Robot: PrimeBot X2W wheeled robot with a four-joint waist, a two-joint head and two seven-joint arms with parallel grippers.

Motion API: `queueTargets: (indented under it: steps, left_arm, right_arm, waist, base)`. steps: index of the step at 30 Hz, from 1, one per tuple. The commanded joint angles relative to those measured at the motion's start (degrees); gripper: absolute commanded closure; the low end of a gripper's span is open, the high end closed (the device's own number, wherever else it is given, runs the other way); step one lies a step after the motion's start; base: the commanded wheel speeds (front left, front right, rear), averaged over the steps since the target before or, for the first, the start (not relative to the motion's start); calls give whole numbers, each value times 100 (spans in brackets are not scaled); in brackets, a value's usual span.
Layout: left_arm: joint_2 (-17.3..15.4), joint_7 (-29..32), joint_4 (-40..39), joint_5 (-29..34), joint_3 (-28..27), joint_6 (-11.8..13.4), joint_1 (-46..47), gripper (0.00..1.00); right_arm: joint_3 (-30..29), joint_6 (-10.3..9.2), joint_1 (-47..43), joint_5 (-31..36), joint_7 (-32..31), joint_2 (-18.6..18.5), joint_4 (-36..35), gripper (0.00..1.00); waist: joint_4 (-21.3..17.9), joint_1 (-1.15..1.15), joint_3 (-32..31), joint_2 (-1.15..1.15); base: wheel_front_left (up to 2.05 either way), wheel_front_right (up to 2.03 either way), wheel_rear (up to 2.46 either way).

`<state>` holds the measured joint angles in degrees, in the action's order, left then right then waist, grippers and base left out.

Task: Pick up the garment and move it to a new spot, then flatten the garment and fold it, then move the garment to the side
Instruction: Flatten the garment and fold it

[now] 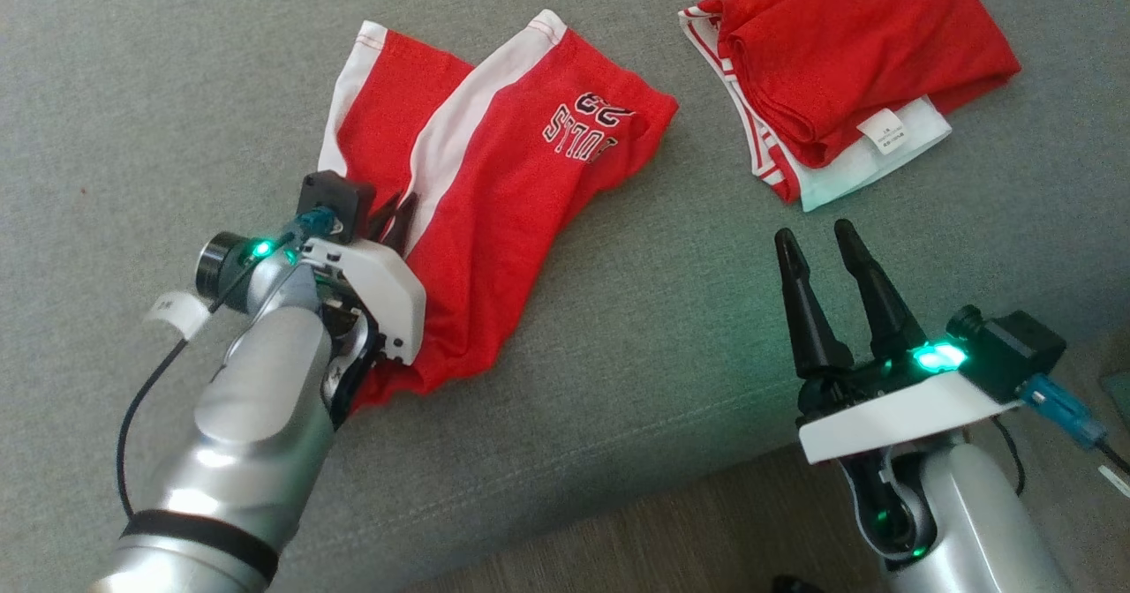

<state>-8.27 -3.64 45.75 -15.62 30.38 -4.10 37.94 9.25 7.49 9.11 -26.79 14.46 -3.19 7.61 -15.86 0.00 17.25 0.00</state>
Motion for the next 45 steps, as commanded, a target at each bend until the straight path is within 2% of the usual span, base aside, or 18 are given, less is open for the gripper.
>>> queueTargets:
  steps: [1, 14, 22, 32, 38, 40, 42, 43, 44, 45]
  left_arm:
    - [-75, -83, -99, -14, -154, -45, 299, 100]
    - [-24, -428, 61, -305, -299, 0, 263, 100]
    - [-181, -501, 83, -552, -514, 112, 120, 100]
    - [-297, -160, 227, -679, -516, 182, -25, 100]
    - [-397, -153, 282, -750, -606, 346, -46, 100]
    - [-418, -189, 263, -759, -605, 346, -41, 100]
    - [-401, -166, 249, -770, -545, 241, -61, 100]
    - [-394, -154, 248, -763, -513, 216, -69, 30]
    - [-388, -153, 248, -760, -494, 212, -75, 0]
    - [-375, -163, 247, -770, -489, 212, -84, 0]
  right_arm:
    - [103, 0, 149, -29, 52, 31, -175, 0]
    - [68, 0, 102, 106, 53, 31, 20, 0]
    - [118, 0, 67, 153, 17, 31, 171, 0]
    - [132, 0, 58, 150, -46, 31, 173, 0]
    - [125, 0, 62, 125, -41, 31, 218, 0]
    - [106, 0, 61, 119, -35, 31, 236, 0]
    - [102, 0, 63, 108, -31, 31, 261, 0]
    - [107, 0, 68, 103, -29, 31, 274, 0]
    - [112, 0, 75, 99, -28, 31, 288, 0]
    - [116, 0, 83, 96, -27, 31, 302, 0]
  waist:
    - [9, 0, 0, 0]
    - [373, 0, -325, 0]
    - [673, 0, -569, 0]
    - [743, 0, -533, 0]
    - [739, 0, -482, 0]
    - [760, 0, -477, 0]
    - [785, 0, -479, 0]
    - [796, 0, -482, 0]
    - [808, 0, -488, 0]
    - [822, 0, -497, 0]
  base:
    - [0, 0, 0]
    - [0, 0, 0]
    - [0, 0, 0]
    - [0, 0, 0]
    - [0, 0, 0]
    - [0, 0, 0]
    - [0, 0, 0]
    - [0, 0, 0]
    - [0, 0, 0]
    - [0, 0, 0]
